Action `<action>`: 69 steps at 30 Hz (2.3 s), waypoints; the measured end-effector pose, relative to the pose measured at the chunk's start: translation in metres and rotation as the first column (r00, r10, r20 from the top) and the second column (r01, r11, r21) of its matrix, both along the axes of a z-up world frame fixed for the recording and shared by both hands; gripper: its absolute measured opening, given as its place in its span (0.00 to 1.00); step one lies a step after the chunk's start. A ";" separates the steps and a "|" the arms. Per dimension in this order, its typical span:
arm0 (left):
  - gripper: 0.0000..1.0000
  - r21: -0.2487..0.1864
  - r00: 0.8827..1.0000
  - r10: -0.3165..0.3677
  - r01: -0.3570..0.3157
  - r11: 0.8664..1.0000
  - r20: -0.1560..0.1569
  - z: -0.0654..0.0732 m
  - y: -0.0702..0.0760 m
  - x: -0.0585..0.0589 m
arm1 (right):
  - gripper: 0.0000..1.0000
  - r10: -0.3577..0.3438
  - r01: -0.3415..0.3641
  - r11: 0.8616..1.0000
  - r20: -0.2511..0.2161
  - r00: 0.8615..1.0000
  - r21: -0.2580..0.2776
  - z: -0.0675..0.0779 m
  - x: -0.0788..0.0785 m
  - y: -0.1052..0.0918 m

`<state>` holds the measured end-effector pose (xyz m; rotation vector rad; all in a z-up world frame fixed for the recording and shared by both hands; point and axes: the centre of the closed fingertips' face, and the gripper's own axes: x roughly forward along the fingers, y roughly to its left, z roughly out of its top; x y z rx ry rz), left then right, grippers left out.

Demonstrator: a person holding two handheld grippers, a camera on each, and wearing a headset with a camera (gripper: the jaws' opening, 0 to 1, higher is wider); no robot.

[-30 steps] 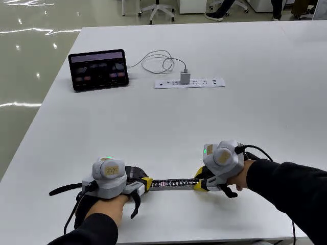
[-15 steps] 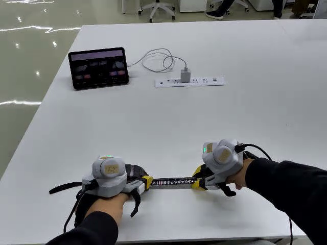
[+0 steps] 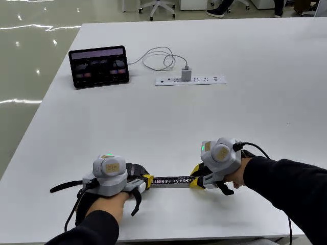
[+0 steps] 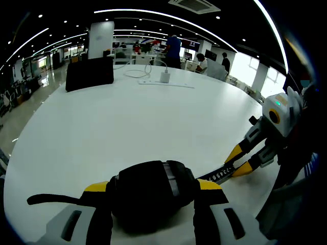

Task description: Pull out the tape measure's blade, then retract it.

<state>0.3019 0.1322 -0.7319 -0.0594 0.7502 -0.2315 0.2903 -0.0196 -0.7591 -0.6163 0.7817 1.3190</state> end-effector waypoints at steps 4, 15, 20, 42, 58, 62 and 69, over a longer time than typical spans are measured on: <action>0.60 -0.001 1.000 0.001 -0.001 1.000 0.000 0.000 0.000 0.000 | 0.11 -0.003 0.003 1.000 0.000 1.000 -0.001 -0.001 0.001 0.002; 0.60 -0.002 1.000 0.001 -0.001 1.000 -0.001 -0.001 0.000 0.000 | 0.11 -0.006 0.006 1.000 0.002 1.000 0.004 -0.001 0.000 0.006; 0.60 -0.003 1.000 0.001 -0.001 1.000 -0.001 0.000 0.000 0.000 | 0.11 -0.007 0.007 1.000 0.001 1.000 0.008 -0.001 0.001 0.008; 0.60 -0.004 1.000 -0.002 0.002 1.000 -0.003 0.000 0.000 0.001 | 0.11 -0.021 0.022 1.000 -0.013 1.000 0.022 0.000 0.001 0.017; 0.60 -0.005 1.000 -0.002 0.002 1.000 -0.003 0.000 0.001 0.000 | 0.11 -0.022 0.022 0.999 -0.004 1.000 0.043 0.000 0.002 0.026; 0.60 -0.006 1.000 -0.003 0.003 1.000 -0.004 0.000 0.001 0.000 | 0.11 -0.019 0.019 0.999 -0.002 1.000 0.046 0.000 0.002 0.027; 0.60 -0.007 1.000 -0.003 0.003 1.000 -0.004 -0.001 0.001 0.001 | 0.11 -0.022 0.023 0.998 -0.009 1.000 0.054 0.001 0.001 0.030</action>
